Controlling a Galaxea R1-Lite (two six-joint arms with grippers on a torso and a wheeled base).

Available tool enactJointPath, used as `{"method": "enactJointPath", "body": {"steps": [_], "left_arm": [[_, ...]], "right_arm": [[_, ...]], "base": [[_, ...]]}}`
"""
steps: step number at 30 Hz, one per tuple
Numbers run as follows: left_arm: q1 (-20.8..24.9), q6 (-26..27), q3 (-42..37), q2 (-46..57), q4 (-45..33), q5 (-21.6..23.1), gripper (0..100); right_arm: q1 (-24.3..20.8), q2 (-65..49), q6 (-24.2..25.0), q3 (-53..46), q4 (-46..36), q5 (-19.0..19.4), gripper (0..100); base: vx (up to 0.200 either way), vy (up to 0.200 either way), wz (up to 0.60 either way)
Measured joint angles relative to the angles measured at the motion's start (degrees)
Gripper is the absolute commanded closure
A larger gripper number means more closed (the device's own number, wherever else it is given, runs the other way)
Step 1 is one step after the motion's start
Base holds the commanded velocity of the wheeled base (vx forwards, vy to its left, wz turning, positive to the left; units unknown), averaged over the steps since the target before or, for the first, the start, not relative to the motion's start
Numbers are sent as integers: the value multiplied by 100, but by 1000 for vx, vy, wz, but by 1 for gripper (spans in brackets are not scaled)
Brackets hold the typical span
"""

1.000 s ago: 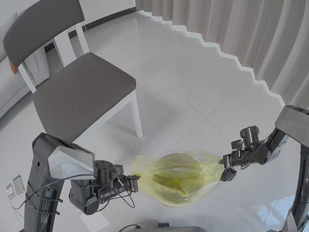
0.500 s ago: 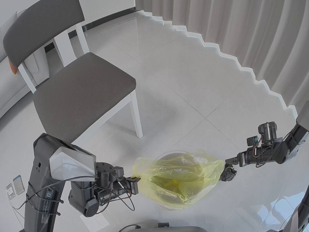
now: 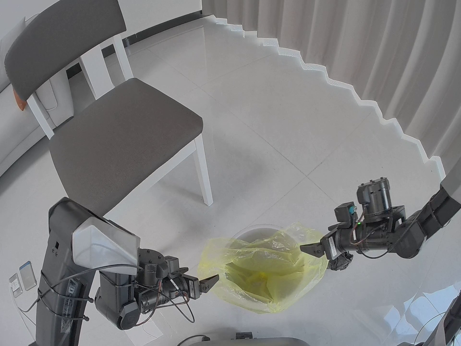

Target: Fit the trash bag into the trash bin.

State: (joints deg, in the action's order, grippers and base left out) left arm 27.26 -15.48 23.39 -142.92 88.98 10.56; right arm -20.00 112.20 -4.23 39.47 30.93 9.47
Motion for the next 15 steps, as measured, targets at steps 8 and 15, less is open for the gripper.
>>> {"method": "enactJointPath", "body": {"steps": [8,15], "left_arm": [[-37,205,-413,439,2,-117,0],[-17,221,-523,697,2,-150,0]], "right_arm": [[-697,692,-753,772,2,-690,0],[-848,1162,-1685,1058,11,-918,0]], "base": [[0,0,0],[0,0,0]]}}
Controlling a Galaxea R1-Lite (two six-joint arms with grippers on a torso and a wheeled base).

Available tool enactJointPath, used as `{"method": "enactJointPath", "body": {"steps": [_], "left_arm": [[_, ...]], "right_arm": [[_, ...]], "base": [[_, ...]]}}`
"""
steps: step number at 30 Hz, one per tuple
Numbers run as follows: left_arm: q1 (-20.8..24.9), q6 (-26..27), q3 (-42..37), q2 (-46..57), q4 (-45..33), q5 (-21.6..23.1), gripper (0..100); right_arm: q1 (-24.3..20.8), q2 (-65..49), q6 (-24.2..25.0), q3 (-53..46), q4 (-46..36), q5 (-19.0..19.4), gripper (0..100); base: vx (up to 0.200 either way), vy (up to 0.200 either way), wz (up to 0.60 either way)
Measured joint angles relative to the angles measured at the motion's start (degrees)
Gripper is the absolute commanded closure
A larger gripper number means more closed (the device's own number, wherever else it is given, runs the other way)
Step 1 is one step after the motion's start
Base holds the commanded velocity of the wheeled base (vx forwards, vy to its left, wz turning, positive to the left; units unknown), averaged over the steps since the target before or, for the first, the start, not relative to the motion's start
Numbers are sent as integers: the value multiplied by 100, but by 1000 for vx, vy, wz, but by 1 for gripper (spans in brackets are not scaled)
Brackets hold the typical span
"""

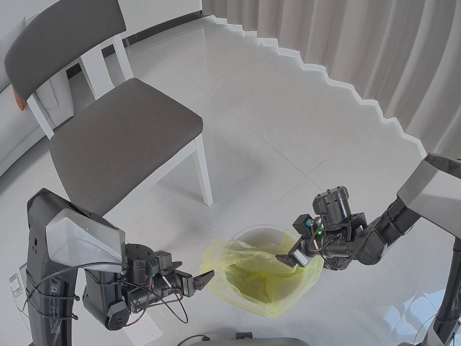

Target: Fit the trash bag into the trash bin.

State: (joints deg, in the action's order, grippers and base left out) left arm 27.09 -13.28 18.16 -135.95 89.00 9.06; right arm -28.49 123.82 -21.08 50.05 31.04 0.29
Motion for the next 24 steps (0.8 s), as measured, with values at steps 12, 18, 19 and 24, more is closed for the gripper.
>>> {"method": "enactJointPath", "body": {"steps": [12,18,19,24], "left_arm": [[157,4,-1,141,-5,-126,0],[141,0,9,157,-2,-134,0],[141,0,13,158,-5,-132,0],[133,1,-9,169,-5,-140,0]], "right_arm": [[-461,667,-256,592,-24,-54,0],[-516,892,-256,730,-35,-56,0],[-513,953,-256,774,-39,-56,0],[-489,1213,-355,1030,-241,-56,100]], "base": [[0,0,0],[0,0,0],[0,0,0],[0,0,0]]}}
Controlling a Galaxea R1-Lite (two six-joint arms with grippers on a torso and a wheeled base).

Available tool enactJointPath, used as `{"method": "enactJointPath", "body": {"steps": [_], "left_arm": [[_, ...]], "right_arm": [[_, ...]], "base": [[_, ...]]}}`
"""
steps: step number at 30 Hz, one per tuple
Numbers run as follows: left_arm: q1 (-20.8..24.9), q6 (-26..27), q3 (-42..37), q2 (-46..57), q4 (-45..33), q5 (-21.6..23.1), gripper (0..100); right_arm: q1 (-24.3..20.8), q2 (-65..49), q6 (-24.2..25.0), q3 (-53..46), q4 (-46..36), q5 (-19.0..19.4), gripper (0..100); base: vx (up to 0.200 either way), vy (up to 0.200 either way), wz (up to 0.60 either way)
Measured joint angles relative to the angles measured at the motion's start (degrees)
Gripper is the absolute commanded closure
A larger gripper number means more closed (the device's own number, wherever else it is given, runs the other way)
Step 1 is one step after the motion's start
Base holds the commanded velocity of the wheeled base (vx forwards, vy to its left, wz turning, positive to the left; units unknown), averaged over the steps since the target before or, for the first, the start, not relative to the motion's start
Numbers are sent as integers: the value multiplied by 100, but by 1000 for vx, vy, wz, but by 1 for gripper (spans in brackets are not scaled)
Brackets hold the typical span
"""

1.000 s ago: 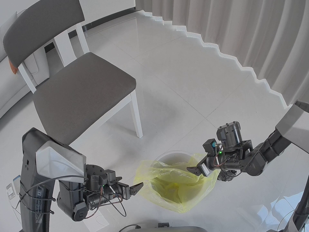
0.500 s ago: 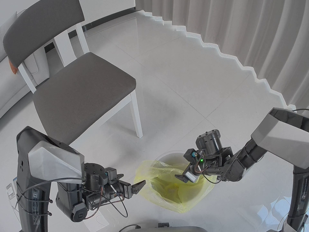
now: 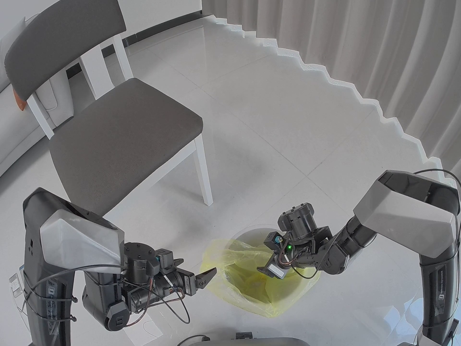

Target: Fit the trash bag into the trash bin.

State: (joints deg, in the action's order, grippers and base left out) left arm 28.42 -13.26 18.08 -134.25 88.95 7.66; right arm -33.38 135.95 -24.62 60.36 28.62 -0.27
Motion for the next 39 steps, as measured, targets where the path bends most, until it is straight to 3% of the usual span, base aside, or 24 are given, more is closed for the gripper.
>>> {"method": "enactJointPath", "body": {"steps": [7,20,28,39], "left_arm": [[-24,-1,-28,10,2,0,0],[20,-6,-129,10,2,-148,0],[41,-6,-155,-1,2,-216,0],[39,-26,-163,-6,2,-229,0]], "right_arm": [[-18,-59,-52,246,-343,-2,100],[-243,-847,-149,998,-1697,-200,100],[-389,-1046,-349,1431,-2031,-295,100],[-112,-769,-556,2484,-2732,-282,100]], "base": [[0,0,0],[0,0,0],[0,0,0],[0,0,0]]}}
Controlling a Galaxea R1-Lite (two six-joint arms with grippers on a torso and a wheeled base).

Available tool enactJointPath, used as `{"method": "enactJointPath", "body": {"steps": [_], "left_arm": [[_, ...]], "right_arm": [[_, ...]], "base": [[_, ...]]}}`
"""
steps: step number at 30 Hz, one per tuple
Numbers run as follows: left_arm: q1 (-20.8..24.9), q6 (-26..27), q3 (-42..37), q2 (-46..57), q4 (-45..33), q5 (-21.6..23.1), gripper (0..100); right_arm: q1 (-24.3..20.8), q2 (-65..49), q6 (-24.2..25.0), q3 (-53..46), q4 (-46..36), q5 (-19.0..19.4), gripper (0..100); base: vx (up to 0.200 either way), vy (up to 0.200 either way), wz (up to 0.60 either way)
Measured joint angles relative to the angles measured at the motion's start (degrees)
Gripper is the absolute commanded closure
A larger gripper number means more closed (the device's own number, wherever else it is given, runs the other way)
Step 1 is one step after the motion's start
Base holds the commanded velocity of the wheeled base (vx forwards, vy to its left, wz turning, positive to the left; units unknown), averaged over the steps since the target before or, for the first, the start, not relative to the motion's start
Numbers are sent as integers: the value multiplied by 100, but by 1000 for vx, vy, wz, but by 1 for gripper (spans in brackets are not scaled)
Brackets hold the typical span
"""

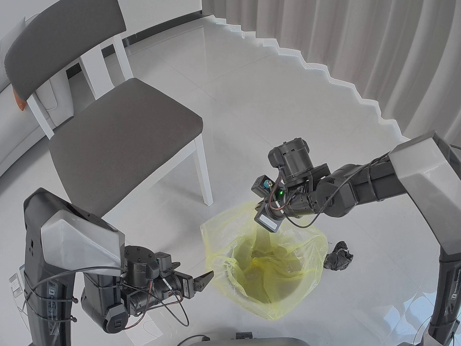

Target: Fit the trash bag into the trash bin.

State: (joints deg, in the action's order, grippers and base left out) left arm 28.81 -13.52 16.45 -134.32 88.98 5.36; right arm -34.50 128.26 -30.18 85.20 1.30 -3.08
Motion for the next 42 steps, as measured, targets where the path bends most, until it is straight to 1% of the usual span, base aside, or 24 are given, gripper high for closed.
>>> {"method": "enactJointPath", "body": {"steps": [7,12,14,15,19,24,29,34,37,42], "left_arm": [[-10,-11,-35,0,2,-20,0],[-17,-20,-62,-6,-2,-35,0],[-21,-22,-66,-9,0,-35,0],[-23,-24,-66,-11,0,-35,0],[-20,-30,-66,-30,2,-35,0],[-10,-71,-55,-39,0,-33,0],[-4,-172,-35,-6,0,-24,0],[5,-210,30,27,0,-22,0],[33,-211,87,39,0,-20,0],[55,-211,213,37,0,44,0]], "right_arm": [[215,628,-35,1130,-542,77,100],[324,1309,30,2020,-946,176,100],[350,1485,38,2188,-1012,194,100],[363,1560,38,2247,-1034,202,0],[377,1753,63,2356,-1039,205,0],[335,1662,99,2213,-1023,205,0],[302,1185,197,1782,-997,205,0],[429,664,499,1157,-900,257,0],[669,283,697,499,-749,500,0],[1336,-384,1048,-825,-351,1078,0]], "base": [[0,0,0],[0,0,0],[0,0,0],[0,0,0],[0,0,0],[0,0,0],[0,0,0],[0,0,0],[0,0,0],[0,0,0]]}}
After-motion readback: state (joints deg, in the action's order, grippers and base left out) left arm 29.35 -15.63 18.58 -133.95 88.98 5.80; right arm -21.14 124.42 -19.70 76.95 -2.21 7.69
